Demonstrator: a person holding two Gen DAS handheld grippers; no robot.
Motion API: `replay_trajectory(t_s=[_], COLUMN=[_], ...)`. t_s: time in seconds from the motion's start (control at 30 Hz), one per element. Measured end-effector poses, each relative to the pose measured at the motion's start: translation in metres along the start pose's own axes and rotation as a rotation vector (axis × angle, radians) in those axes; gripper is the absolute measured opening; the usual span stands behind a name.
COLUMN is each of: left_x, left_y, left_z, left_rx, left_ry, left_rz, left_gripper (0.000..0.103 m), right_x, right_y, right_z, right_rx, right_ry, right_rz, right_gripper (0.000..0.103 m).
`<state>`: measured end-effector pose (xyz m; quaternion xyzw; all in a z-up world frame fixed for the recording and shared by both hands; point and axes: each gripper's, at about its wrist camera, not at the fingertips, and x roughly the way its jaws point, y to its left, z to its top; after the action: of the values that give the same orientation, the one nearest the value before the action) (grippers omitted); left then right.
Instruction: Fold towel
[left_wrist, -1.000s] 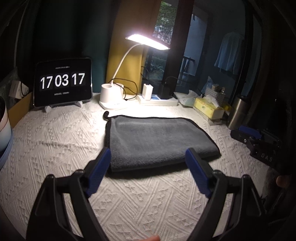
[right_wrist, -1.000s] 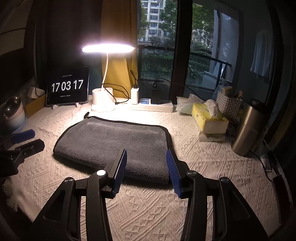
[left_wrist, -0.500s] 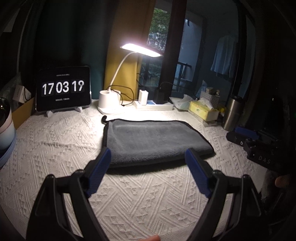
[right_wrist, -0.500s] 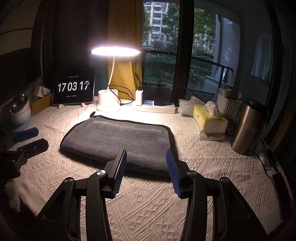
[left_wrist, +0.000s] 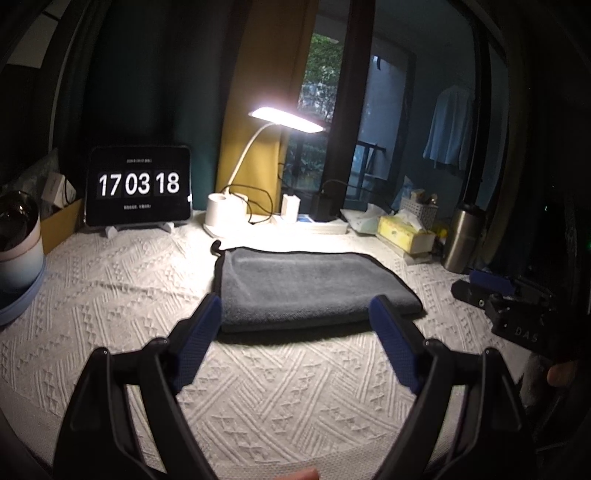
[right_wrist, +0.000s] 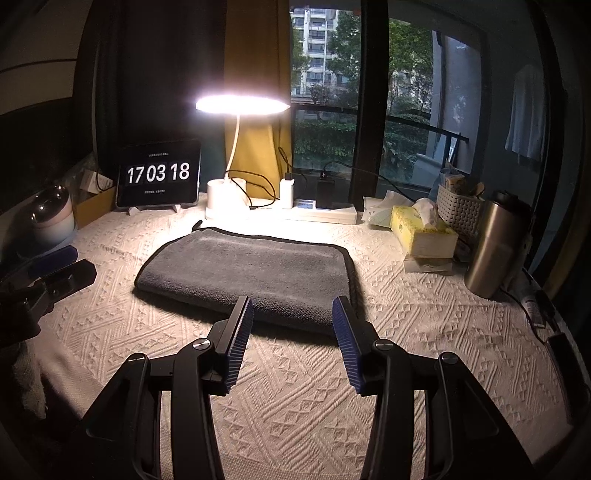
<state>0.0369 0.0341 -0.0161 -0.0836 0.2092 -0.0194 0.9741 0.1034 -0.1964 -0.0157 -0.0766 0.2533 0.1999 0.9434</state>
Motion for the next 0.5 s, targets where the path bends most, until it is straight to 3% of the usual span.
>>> replay_trajectory(t_s=[0.33, 0.43, 0.5], left_x=[-0.021, -0.028, -0.031], left_y=[-0.005, -0.008, -0.008], left_z=[-0.011, -0.017, -0.020], left_rx=[0.047, 0.066, 0.069], left_ry=[-0.080, -0.099, -0.101], left_rz=[0.032, 0.043, 0.054], left_gripper=[0.084, 0.084, 0.084], right_x=[-0.018, -0.026, -0.029], right_y=[0.008, 0.012, 0.012], right_z=[-0.016, -0.022, -0.025], right_rx=[-0.006, -0.013, -0.006], right_ry=[-0.041, -0.058, -0.063], right_rz=[-0.008, -0.022, -0.023], right_gripper=[0.049, 0.060, 0.061])
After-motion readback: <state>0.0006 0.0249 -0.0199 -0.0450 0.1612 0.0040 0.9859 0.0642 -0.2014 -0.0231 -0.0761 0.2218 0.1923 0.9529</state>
